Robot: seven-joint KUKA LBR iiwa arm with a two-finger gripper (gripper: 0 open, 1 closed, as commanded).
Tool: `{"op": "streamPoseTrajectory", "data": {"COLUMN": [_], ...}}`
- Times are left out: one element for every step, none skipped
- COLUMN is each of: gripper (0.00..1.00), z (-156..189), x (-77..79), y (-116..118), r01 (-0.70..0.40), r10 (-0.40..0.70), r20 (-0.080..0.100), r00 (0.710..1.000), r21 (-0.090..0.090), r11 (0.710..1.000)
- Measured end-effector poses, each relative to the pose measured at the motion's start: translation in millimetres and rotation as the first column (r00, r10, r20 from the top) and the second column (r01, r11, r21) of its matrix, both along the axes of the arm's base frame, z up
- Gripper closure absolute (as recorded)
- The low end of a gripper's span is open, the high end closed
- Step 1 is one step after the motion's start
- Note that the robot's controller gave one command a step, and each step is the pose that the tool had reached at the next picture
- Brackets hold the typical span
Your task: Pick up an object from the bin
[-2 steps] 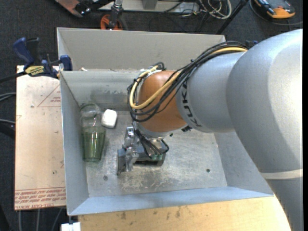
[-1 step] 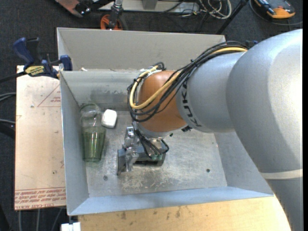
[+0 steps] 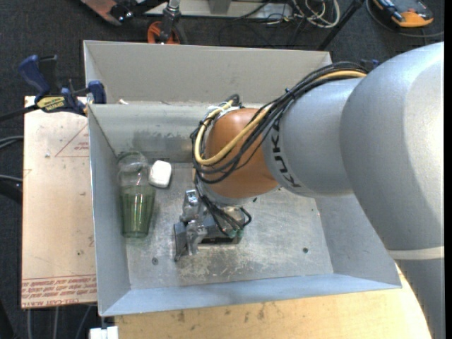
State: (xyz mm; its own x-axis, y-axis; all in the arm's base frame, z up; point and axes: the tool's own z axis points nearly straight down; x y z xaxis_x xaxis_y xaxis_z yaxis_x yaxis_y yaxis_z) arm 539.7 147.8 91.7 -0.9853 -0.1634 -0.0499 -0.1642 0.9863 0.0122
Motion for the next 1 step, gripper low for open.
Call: {"op": "streamPoseTrajectory", "data": {"gripper": [1.00], "z": [175.8], "x": [12.5], "y": [-16.6], "r01": [-0.082], "r10": [0.081], "r20": [-0.040], "r00": [0.996], "r21": [-0.018], "r11": [0.996]}}
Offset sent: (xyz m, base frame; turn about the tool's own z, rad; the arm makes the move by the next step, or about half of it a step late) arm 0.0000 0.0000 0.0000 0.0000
